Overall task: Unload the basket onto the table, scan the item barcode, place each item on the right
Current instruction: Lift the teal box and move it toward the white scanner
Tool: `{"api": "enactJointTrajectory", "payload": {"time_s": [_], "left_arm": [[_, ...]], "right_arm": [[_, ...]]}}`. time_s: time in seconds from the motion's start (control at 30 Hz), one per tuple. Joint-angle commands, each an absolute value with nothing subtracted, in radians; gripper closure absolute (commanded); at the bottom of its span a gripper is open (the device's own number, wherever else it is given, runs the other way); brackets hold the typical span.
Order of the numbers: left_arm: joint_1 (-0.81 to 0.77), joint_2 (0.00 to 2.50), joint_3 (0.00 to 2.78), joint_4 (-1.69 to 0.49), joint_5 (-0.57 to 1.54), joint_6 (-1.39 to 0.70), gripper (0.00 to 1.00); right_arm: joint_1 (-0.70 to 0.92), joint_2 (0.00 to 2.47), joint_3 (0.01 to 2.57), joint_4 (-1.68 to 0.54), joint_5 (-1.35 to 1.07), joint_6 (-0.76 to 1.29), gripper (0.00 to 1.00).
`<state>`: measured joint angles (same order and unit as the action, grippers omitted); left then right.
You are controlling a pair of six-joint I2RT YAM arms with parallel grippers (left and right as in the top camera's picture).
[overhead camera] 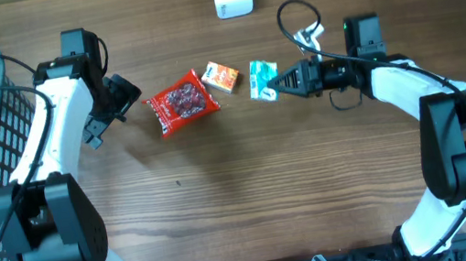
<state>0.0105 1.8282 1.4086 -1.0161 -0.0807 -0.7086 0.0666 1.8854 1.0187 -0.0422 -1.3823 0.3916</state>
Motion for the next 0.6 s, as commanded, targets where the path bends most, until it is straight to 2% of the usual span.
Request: {"api": "enactJointTrajectory", "payload": {"time_s": [0.0, 0.07, 0.17, 0.3, 0.43, 0.57], "left_arm": [[0.015, 1.839, 1.404, -1.016, -0.087, -0.719, 0.0], [0.015, 1.839, 1.404, -1.016, -0.087, -0.718, 0.0], [0.015, 1.839, 1.404, -1.016, -0.087, -0.718, 0.0], [0.015, 1.839, 1.404, -1.016, -0.087, -0.718, 0.0], [0.015, 1.839, 1.404, -1.016, -0.087, -0.718, 0.0], [0.015, 1.839, 1.404, -1.016, -0.087, -0.718, 0.0]], "right_arm": [[0.064, 1.895, 1.028, 0.159, -1.623, 0.638, 0.96], [0.064, 1.895, 1.028, 0.3, -1.624, 0.807, 0.96], [0.064, 1.895, 1.028, 0.631, -1.623, 1.133, 0.96], [0.047, 1.895, 1.029, 0.916, -1.586, 1.492, 0.96], [-0.019, 1.895, 1.029, 1.001, -1.525, 1.664, 0.96], [-0.088, 1.895, 1.029, 1.013, -1.602, 1.645, 0.96]]}}
